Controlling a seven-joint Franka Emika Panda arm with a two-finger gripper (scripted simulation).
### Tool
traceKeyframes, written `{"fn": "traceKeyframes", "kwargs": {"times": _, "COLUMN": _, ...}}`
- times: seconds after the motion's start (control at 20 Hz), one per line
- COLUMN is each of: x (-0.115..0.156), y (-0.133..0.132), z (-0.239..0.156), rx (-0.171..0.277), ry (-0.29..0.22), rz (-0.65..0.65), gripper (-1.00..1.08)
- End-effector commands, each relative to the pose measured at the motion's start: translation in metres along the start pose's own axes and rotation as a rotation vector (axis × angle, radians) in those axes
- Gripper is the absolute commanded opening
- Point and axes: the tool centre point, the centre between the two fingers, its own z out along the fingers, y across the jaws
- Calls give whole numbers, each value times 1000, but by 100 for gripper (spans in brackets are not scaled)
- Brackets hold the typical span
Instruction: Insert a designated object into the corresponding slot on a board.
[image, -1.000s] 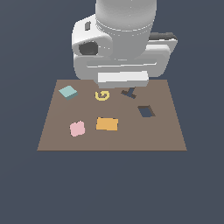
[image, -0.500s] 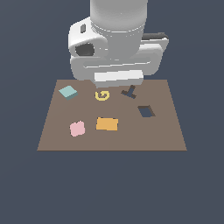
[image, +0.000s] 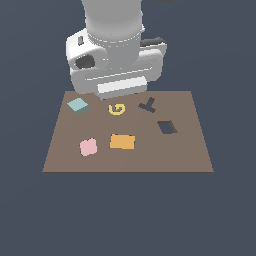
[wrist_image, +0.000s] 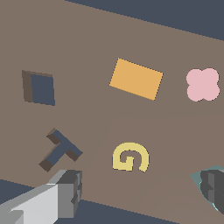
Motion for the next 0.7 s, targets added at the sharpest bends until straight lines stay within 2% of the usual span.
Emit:
{"fn": "traceKeyframes", "kwargs": {"times": 0.0, "x": -10, "y": 10, "z": 7, "rx": 0, "ry": 1, "rz": -48, "gripper": 100}}
{"fn": "traceKeyframes", "kwargs": {"times": 0.65, "x": -54, "y": 79, "z": 50, "rx": -3, "ry": 9, "rz": -347, "gripper": 100}}
